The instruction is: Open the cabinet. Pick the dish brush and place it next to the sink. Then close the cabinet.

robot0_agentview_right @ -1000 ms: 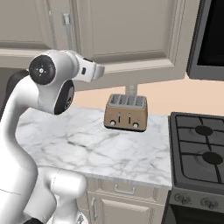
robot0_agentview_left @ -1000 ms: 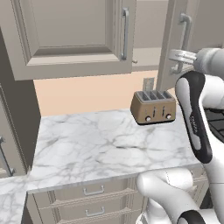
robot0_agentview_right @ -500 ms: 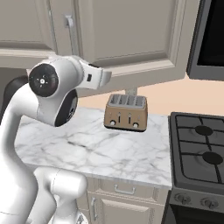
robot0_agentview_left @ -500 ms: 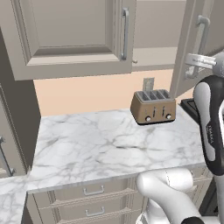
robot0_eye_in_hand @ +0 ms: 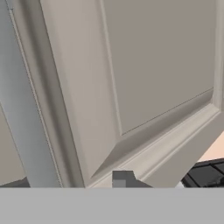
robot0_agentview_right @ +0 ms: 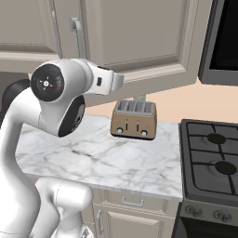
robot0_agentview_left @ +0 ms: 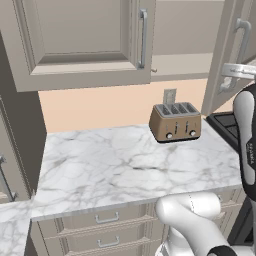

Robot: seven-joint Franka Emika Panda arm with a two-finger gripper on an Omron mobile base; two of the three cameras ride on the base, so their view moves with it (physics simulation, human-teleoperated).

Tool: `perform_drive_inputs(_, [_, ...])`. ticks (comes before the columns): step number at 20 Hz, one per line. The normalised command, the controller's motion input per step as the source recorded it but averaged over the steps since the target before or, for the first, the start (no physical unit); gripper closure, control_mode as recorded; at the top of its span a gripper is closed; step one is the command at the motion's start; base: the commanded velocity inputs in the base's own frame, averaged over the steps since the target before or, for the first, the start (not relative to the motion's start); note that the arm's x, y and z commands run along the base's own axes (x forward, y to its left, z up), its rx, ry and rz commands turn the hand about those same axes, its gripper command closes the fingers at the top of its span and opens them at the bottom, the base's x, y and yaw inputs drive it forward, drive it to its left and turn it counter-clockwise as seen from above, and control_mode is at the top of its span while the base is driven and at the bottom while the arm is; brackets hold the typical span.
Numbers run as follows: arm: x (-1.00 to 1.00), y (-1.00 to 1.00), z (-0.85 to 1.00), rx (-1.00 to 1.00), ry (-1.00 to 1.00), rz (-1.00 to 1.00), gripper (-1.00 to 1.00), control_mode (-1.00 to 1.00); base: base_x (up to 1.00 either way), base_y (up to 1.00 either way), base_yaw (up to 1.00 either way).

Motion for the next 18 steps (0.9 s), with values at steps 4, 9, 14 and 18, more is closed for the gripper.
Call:
perform_drive_inputs(4, [-0.01, -0.24, 0.08, 0.00, 0.07, -0.02, 1.00, -1.00, 0.00, 0.00, 0.00])
perform_drive_inputs(9, [-0.02, 0.00, 0.00, 0.00, 0.00, 0.00, -1.00, -1.00, 0.00, 0.00, 0.00])
perform_drive_inputs(14, [-0.41, 0.09, 0.02, 0.00, -0.12, 0.00, -1.00, -1.00, 0.00, 0.00, 0.00])
perform_drive_inputs(18, [-0.60, 0.22, 0.13, -0.01, -0.16, 0.00, -1.00, -1.00, 0.00, 0.00, 0.00])
